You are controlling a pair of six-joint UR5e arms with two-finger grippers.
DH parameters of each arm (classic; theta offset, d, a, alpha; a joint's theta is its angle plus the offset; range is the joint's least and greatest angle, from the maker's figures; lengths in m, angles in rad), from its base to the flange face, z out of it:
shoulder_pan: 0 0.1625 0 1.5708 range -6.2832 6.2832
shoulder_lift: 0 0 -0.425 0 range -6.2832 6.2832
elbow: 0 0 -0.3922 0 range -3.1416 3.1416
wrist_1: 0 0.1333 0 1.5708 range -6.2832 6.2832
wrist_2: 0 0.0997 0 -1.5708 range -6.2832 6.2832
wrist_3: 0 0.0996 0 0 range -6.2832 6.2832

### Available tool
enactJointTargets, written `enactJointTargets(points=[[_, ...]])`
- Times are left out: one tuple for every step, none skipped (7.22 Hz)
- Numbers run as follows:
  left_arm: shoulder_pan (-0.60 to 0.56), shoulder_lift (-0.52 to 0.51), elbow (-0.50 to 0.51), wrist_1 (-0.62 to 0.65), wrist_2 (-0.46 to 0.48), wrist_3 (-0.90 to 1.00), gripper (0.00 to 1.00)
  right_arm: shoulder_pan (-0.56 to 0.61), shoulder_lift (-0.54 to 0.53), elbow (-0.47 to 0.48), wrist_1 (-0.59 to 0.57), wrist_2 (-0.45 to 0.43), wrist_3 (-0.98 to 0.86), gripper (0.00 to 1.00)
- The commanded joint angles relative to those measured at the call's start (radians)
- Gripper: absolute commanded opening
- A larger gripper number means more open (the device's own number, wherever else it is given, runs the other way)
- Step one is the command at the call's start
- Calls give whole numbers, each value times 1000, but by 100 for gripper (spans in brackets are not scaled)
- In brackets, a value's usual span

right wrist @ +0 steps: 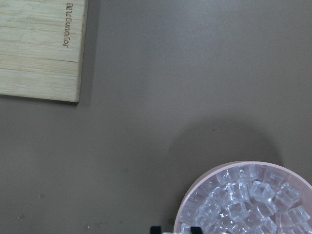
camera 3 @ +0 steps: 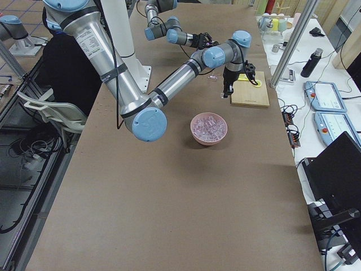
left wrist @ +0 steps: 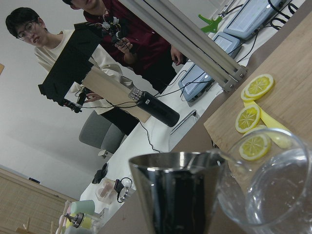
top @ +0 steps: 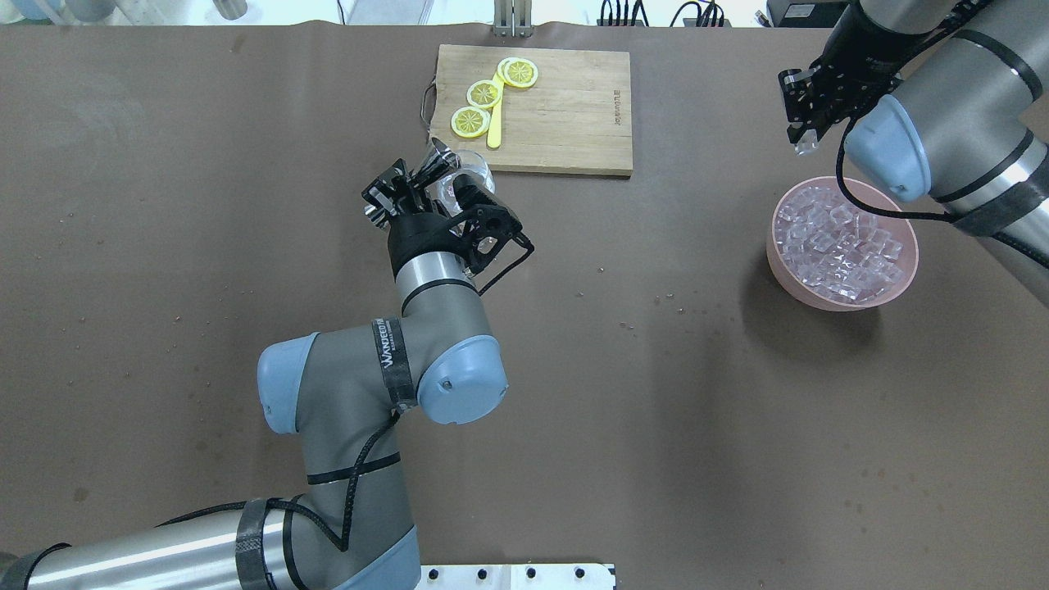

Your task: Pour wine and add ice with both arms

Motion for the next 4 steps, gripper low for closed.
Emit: enactJointTargets(points=[[-3,-11,-3,36,-6,2,13,0,1,3,0,2,0,0],[-4,-11,-3,44,-6,3,12,0,4,3,0,2,0,0],[-4,-10,-3,48,-6,5,12,0,4,3,0,2,0,0],[-6,-10,-3,60,-6,14,12,0,4,3,0,2,0,0]])
